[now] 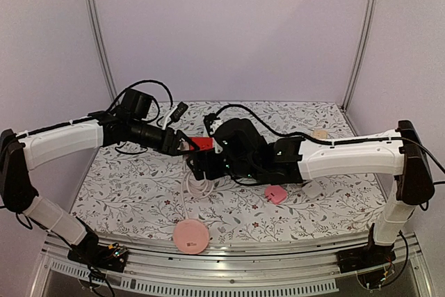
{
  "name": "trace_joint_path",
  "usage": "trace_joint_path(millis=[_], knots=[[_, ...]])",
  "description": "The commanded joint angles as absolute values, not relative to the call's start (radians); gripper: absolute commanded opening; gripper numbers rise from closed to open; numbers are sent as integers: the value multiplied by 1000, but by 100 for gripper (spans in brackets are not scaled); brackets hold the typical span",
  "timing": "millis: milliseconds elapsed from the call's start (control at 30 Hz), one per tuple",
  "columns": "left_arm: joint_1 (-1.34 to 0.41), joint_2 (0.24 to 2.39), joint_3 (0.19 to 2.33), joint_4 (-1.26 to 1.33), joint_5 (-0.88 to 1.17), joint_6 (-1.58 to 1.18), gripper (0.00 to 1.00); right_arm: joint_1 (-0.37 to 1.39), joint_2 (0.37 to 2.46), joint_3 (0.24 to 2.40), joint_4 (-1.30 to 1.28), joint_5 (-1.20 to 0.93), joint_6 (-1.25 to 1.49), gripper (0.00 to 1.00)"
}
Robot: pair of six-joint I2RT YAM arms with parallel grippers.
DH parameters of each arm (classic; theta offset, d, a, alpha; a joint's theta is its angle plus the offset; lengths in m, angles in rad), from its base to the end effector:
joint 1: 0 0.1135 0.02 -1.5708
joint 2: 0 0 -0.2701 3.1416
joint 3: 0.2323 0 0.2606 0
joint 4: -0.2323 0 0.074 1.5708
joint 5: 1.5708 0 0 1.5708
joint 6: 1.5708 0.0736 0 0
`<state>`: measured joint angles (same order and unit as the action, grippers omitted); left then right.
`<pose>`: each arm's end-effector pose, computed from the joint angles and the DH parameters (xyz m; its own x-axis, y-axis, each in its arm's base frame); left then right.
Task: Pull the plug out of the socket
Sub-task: Remove the plug from the socket.
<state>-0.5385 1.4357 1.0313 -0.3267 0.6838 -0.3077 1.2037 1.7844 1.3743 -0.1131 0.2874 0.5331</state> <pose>0.2663 -0.2132 0.2490 -0.7890 0.1978 -0.5817 0.5901 0.5081 -0.6275 0.1842 0.4209 0.2591 -0.5645 -0.1103 -0.8180 -0.6038 0.7308 0.3182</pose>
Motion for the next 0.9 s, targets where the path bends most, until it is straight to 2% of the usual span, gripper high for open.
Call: trace_joint_path(millis=[0,467,667,767,867], knots=[[-535,1424,1058,-246,745,-323,30,1210,1825,1414,-162,360,547,86],[-540,1416,1057,-242,773,-334,30,1219,1914,1501,-152,474,521,79],[-540,1420,1058,-244,782,-338,30,1222,1933,1516,-126,517,514,58],[-540,1426,1060,-247,788,-340,31,1223,1936,1518,-124,529,536,42],[-540,1431,1061,-247,794,-341,34,1231,1942,1516,-114,520,539,34]])
